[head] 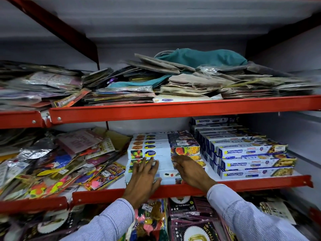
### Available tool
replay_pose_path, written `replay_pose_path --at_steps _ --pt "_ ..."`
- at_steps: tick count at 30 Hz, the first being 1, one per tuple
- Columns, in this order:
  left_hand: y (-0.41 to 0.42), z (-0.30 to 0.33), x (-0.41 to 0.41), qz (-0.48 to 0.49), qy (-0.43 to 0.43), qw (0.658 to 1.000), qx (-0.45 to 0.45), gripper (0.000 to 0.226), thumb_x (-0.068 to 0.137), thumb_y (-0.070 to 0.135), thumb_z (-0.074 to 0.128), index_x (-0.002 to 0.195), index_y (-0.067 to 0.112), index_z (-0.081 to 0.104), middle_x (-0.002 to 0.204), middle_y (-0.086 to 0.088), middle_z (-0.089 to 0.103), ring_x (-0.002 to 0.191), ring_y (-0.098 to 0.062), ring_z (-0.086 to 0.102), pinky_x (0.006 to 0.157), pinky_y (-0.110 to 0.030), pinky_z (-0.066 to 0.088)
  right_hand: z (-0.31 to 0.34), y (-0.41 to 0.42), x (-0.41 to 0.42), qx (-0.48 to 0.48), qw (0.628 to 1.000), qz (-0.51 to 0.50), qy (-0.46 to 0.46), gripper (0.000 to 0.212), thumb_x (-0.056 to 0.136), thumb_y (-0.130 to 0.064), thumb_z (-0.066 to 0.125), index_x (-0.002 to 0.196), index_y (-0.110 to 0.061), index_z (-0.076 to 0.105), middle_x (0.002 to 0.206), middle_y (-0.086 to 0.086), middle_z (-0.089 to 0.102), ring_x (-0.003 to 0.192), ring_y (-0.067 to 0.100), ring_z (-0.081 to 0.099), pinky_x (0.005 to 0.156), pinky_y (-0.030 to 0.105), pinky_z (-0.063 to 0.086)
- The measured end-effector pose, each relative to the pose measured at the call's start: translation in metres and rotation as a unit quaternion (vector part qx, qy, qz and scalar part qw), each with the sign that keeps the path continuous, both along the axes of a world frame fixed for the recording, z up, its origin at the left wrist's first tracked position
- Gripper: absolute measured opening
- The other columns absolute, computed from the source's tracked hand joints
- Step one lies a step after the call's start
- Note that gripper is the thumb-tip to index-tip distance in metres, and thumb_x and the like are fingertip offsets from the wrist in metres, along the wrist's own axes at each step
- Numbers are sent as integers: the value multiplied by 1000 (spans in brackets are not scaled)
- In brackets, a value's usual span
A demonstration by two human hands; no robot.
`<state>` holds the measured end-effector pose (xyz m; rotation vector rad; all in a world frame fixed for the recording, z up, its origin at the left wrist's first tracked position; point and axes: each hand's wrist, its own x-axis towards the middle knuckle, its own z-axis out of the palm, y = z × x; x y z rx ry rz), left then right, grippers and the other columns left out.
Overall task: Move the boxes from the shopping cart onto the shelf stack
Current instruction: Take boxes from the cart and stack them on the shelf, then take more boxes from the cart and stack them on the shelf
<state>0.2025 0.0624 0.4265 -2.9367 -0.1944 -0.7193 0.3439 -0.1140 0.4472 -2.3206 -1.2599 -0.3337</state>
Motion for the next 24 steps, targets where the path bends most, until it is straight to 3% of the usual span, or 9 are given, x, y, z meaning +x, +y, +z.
replay_pose_path --at_steps 2,5,10,16,19,24 --pt "-9 -4 -17 1 -21 1000 15 72 95 58 28 153 15 25 161 -13 25 148 -39 15 116 -64 17 -3 -5 -13 -3 999 -11 -42 48 102 -41 28 144 -20 40 151 6 44 138 27 40 114 41 36" --pt "-28 -19 -51 -13 -34 999 28 77 96 60 36 154 14 17 163 -14 11 149 -40 5 113 -66 10 -17 -18 -48 -6 997 -30 -64 57 99 -49 25 152 -26 22 162 2 23 149 29 16 120 50 22" --pt "-50 -65 -111 -7 19 1000 -5 79 96 64 29 155 15 11 164 -15 5 150 -37 -4 114 -68 12 -67 -51 -107 -35 998 -28 -39 61 96 -53 23 152 -29 19 163 0 16 151 28 8 119 53 20" --pt "-59 -154 -182 2 123 989 -79 80 96 62 33 155 13 13 164 -15 8 149 -38 5 112 -68 22 -157 -83 -156 -91 995 -14 37 60 95 -50 27 148 -22 32 156 7 35 146 34 26 116 53 29" --pt "-69 -202 -213 13 200 973 -118 77 93 58 36 152 10 27 161 -19 22 146 -41 21 111 -64 25 -215 -97 -177 -123 988 -7 96 59 93 -47 34 147 -23 35 156 7 36 145 34 27 114 52 34" --pt "-80 -299 -257 3 325 929 -179 68 96 60 33 146 14 42 154 -13 40 138 -39 38 104 -67 37 -314 -107 -213 -194 960 12 200 54 88 -39 47 138 -19 47 138 10 56 127 35 51 99 47 49"
